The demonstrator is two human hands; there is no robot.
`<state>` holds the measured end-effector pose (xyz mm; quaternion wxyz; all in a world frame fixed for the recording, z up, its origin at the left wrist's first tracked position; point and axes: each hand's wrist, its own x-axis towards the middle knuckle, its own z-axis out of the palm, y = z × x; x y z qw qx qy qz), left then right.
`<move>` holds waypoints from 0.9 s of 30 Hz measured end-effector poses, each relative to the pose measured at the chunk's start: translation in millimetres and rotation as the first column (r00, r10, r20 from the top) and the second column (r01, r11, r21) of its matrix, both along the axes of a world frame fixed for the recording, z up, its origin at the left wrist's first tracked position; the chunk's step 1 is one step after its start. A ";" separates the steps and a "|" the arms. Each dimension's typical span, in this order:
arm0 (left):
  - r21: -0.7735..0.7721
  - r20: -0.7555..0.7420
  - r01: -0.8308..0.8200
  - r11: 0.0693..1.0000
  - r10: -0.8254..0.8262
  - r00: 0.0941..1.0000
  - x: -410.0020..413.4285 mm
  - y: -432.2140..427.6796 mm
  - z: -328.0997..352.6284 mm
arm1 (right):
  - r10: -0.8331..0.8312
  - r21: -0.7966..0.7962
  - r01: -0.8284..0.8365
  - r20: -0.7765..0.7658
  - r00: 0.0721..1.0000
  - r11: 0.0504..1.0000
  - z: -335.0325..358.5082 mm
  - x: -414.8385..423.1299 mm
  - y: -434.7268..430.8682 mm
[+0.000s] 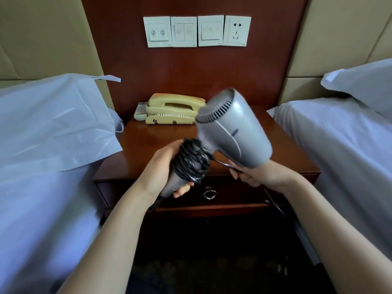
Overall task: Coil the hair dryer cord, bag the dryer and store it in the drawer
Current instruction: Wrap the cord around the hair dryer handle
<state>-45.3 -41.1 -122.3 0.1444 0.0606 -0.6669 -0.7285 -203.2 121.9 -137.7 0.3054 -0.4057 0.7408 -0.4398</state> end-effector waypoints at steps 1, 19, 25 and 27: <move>0.072 0.009 -0.047 0.996 0.047 0.999 -1.4 -1.5 0.4 | 0.032 0.027 -0.032 0.009 0.999 0.999 -3.2 1.6 -4.9; -0.622 0.161 -0.316 0.716 0.512 0.843 -5.6 -0.1 -2.3 | 0.148 0.105 -0.107 -0.809 0.568 0.989 42.8 80.7 -24.5; -0.662 0.209 -0.093 0.744 0.302 0.930 6.2 11.3 9.0 | 0.050 -0.005 -0.111 -0.871 0.488 0.994 51.0 74.9 -24.6; -0.688 0.218 -0.021 0.725 0.235 0.947 8.7 20.6 12.3 | 0.026 -0.013 -0.089 -0.903 0.428 0.996 54.2 76.8 -23.3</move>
